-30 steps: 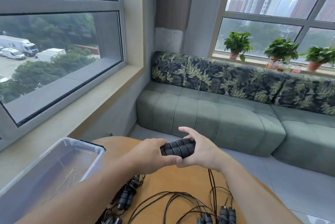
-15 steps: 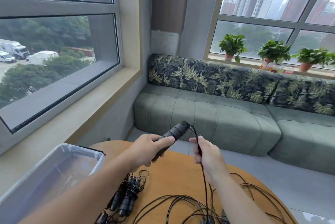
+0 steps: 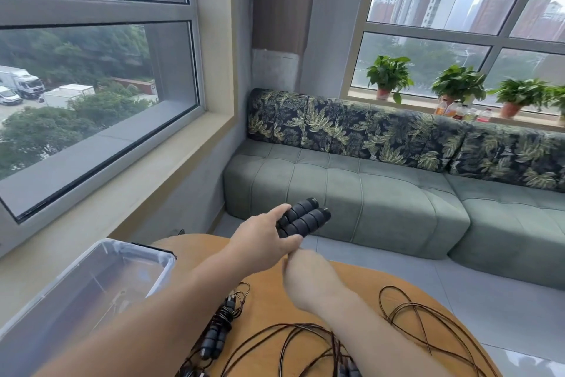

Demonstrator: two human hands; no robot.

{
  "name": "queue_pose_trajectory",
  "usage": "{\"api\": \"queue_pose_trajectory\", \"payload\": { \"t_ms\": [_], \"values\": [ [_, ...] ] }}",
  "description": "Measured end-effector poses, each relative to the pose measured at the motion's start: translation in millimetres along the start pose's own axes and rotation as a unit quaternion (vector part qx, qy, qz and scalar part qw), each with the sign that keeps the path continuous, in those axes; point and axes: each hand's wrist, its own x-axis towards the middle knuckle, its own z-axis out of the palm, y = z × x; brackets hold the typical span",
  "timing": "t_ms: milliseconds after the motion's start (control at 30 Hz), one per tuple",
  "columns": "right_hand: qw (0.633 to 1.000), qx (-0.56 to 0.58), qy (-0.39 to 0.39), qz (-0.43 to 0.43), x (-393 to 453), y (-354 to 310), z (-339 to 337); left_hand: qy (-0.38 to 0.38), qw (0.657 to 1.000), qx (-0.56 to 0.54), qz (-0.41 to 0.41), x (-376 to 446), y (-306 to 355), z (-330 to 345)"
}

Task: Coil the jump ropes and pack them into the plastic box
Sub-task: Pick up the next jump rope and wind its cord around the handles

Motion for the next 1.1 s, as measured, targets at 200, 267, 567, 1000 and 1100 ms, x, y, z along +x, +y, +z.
{"api": "queue_pose_trajectory", "payload": {
  "t_ms": [200, 267, 567, 1000, 1100],
  "values": [
    [0.985, -0.025, -0.101, -0.137, -11, 15, -46, -0.096, 0.977, 0.16, 0.101, 1, -10, -18],
    [0.977, -0.032, -0.127, -0.17, -13, 17, -54, -0.122, 0.97, 0.173, 0.119, -2, -8, -22],
    [0.963, 0.069, -0.202, -0.164, -26, 23, -72, -0.194, 0.944, 0.196, 0.179, -12, 4, -24],
    [0.974, 0.031, -0.132, -0.181, -31, 25, -103, -0.173, 0.951, 0.171, 0.192, -29, 21, -18],
    [0.967, 0.095, -0.177, -0.159, -27, 32, -110, -0.193, 0.947, 0.169, 0.193, -32, 23, -19]
  ]
}}
